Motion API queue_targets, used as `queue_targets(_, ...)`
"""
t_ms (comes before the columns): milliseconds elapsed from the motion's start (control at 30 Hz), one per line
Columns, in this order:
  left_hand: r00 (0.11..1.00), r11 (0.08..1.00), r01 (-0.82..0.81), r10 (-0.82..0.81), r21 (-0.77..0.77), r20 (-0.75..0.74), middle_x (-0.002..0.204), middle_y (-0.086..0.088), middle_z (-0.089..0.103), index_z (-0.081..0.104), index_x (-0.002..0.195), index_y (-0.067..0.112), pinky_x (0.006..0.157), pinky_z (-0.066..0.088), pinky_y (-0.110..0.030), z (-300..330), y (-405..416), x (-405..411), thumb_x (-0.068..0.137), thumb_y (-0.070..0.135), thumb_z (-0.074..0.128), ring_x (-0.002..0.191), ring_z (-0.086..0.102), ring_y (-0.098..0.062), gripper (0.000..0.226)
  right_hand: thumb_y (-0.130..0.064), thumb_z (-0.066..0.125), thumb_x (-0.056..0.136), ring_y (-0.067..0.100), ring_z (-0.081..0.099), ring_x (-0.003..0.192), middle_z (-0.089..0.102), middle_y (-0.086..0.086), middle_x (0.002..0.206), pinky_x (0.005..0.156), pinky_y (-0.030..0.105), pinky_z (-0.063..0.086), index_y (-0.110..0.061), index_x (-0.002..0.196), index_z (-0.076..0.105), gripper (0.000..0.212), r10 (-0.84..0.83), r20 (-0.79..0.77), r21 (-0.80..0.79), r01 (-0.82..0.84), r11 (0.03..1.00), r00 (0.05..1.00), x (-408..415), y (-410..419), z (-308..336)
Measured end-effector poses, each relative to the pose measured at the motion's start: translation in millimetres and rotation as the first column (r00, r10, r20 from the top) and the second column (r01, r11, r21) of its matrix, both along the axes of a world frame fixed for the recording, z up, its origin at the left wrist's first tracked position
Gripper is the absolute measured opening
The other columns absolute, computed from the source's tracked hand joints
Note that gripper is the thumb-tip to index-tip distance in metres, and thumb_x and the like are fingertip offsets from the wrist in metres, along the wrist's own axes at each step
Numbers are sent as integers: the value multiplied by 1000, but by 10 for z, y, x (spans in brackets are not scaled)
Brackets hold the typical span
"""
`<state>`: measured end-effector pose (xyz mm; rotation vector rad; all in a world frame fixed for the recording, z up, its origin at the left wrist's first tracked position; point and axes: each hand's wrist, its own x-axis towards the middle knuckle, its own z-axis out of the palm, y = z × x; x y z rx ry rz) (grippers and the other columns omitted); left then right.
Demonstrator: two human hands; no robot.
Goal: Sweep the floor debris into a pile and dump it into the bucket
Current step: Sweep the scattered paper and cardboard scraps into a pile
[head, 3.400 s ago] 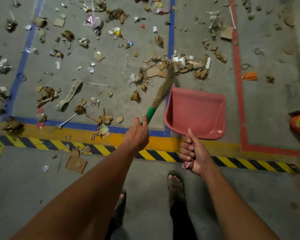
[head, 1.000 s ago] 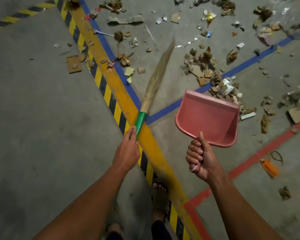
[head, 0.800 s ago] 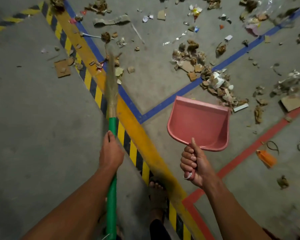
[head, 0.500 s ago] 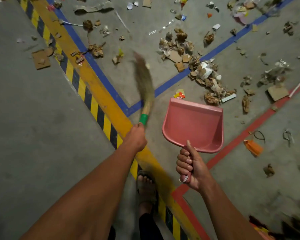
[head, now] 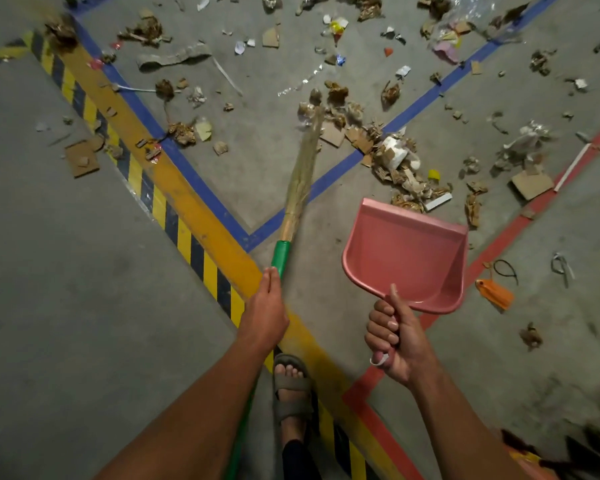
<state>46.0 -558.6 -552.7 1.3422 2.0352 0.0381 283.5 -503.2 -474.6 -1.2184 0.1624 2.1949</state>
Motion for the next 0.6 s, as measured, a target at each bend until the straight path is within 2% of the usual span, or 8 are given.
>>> queue_targets(100, 999, 978, -12, 6, -210, -32, 167, -17, 19, 12, 162, 0, 107, 44, -45, -71, 28, 267, 99, 9, 52, 142, 43, -37, 75, -50, 52, 104, 3, 25, 30, 26, -9, 47, 28, 20, 22, -20, 67, 41, 48, -16, 1, -2, 16, 1000, 1000, 100, -61, -58)
queue_targets(200, 995, 953, 98, -90, -286, 42, 154, -18, 38, 23, 158, -1, 105, 45, -47, -145, 177, 709, 96, 11, 57, 131, 52, -40, 71, -50, 52, 104, 3, 25, 30, 27, -9, 46, 28, 20, 21, -20, 66, 42, 49, -32, 15, -15, 33, 999, 999, 272, -113, -168)
queue_targets(300, 963, 944, 248, -215, -217, 165, 140, -19, 50, 38, 146, 1, 103, 48, -49, -248, 444, 1075, 91, 11, 57, 124, 57, -43, 59, -50, 51, 104, 3, 26, 30, 27, -9, 46, 29, 20, 21, -20, 67, 42, 49, -37, 20, -4, 37, 999, 999, 430, -106, -251)
queue_targets(400, 912, 926, 366, -337, -92, 232, 140, -18, 54, 45, 143, 7, 102, 50, -48, -228, 725, 1164, 92, 10, 55, 123, 58, -41, 51, -51, 49, 106, 4, 26, 30, 28, -10, 46, 29, 19, 22, -20, 67, 42, 50, -30, 19, 20, 29, 999, 999, 510, -35, -252)
queue_targets(467, 891, 909, 417, -405, -12, 205, 153, -14, 46, 37, 152, 10, 104, 49, -46, -147, 840, 1049, 94, 10, 53, 128, 55, -38, 60, -51, 49, 106, 4, 27, 30, 28, -10, 46, 29, 19, 22, -20, 67, 42, 50, -31, 15, 36, 31, 999, 999, 496, 56, -204)
queue_targets(533, 881, 893, 448, -450, 44, 144, 167, -8, 29, 21, 163, 14, 106, 48, -47, -52, 867, 801, 98, 15, 50, 133, 53, -37, 71, -51, 49, 106, 4, 27, 30, 28, -10, 46, 29, 19, 22, -21, 67, 42, 50, -36, 11, 43, 35, 998, 999, 422, 165, -126)
queue_targets(600, 893, 895, 441, -445, 72, 70, 171, -4, 20, 10, 165, 17, 99, 52, -48, 33, 833, 433, 101, 19, 48, 127, 57, -38, 74, -51, 50, 106, 4, 25, 30, 27, -10, 46, 29, 19, 21, -21, 66, 40, 50, -19, 11, 42, 18, 999, 1000, 281, 278, -18)
